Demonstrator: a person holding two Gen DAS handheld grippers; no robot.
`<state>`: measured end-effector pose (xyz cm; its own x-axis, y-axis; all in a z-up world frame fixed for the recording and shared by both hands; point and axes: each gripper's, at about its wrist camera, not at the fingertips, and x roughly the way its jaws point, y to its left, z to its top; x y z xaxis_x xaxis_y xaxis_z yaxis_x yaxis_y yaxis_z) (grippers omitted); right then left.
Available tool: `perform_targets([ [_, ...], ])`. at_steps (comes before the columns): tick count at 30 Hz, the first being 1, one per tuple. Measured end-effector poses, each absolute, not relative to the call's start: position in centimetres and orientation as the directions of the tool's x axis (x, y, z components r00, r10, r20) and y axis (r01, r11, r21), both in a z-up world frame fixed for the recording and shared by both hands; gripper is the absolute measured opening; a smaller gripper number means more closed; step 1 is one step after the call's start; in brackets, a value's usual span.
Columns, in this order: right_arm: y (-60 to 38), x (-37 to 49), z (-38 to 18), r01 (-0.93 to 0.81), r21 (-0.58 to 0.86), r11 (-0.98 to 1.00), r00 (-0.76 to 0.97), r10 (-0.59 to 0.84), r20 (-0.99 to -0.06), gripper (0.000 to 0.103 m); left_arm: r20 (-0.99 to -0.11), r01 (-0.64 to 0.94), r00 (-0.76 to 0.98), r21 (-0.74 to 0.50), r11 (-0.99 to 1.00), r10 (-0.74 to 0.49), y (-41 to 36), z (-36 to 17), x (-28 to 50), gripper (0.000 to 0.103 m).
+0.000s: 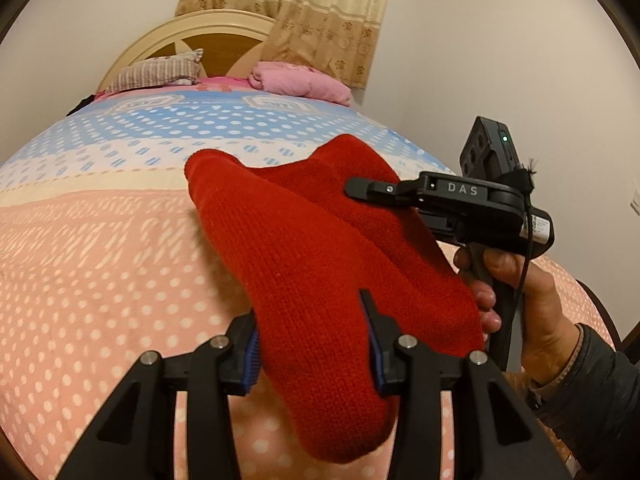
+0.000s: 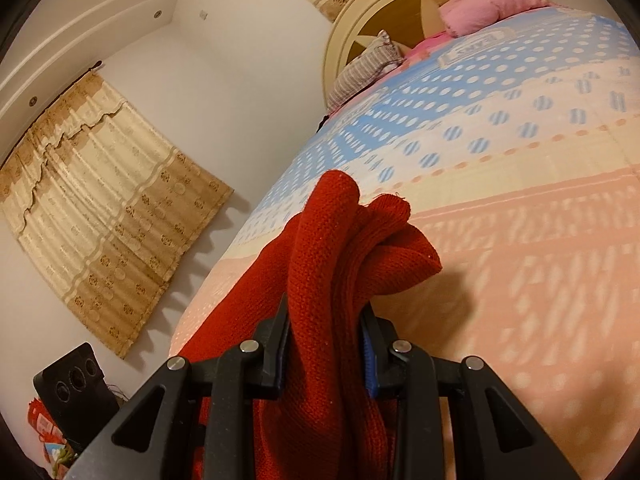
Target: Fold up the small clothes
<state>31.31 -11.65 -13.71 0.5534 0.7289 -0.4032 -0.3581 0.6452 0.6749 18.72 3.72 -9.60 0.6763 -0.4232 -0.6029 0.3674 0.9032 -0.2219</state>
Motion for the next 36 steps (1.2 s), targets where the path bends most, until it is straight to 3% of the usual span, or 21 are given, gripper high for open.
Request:
perform_targets([
  [36, 4.5, 33.5, -15.1, -0.496, 0.678, 0.543, 0.321, 0.84, -0.438, 0.029, -0.602, 0.156, 0.758, -0.206, 0.966, -0.251, 13.8, -11.6, 14.3, 0.043],
])
